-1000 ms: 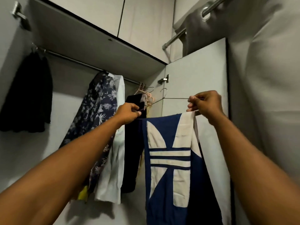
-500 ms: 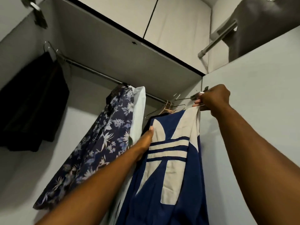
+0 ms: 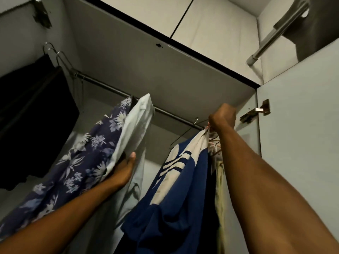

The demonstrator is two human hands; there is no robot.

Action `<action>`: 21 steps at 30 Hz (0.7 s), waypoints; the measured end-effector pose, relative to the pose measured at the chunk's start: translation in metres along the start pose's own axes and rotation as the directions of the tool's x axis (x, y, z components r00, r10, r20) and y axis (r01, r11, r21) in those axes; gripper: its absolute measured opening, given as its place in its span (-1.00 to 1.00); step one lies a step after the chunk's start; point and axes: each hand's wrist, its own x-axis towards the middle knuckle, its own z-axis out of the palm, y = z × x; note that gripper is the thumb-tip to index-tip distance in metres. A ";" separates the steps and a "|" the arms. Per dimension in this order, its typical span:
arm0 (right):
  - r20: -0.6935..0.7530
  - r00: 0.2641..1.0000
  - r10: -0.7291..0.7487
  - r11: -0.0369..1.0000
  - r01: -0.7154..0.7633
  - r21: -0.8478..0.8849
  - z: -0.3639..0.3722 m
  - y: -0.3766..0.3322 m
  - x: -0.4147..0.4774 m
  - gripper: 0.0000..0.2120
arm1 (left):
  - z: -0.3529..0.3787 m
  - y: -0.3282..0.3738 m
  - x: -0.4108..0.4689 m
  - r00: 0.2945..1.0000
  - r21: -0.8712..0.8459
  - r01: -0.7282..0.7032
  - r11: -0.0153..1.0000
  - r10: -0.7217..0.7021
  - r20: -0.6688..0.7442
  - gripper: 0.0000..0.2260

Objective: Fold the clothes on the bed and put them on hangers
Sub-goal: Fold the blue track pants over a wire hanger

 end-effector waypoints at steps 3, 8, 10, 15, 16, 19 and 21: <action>-0.026 0.999 -0.024 0.999 0.023 -0.029 0.020 0.002 0.007 -0.83 | -0.003 0.031 -0.038 1.000 0.152 0.007 0.988 -0.005 -0.014 -0.24; -0.047 0.997 -0.064 0.994 0.059 -0.095 0.039 0.000 0.019 -0.87 | 0.004 0.030 -0.044 0.992 0.285 0.034 0.958 -0.068 0.110 -0.12; -0.022 0.996 -0.081 0.987 0.077 -0.141 0.046 0.000 0.023 -0.89 | 0.011 0.036 -0.052 0.986 0.323 -0.017 0.946 -0.037 0.160 -0.19; 0.081 0.989 -0.120 0.947 0.139 -0.291 0.048 -0.008 0.029 -0.84 | 0.023 0.038 -0.061 0.972 0.347 -0.080 0.935 -0.004 0.235 -0.06; 0.104 0.987 -0.120 0.937 0.148 -0.317 0.046 -0.008 0.030 -0.82 | 0.026 0.040 -0.063 0.966 0.348 -0.092 0.933 -0.002 0.260 -0.14; 0.147 0.985 -0.088 0.916 0.138 -0.377 0.039 -0.002 0.027 -0.78 | 0.037 0.046 -0.078 0.932 0.331 -0.144 0.933 0.016 0.362 -0.18; 0.150 0.984 -0.093 0.896 0.149 -0.419 0.034 0.003 0.021 -0.76 | 0.043 0.048 -0.088 0.918 0.333 -0.169 0.927 0.025 0.396 -0.18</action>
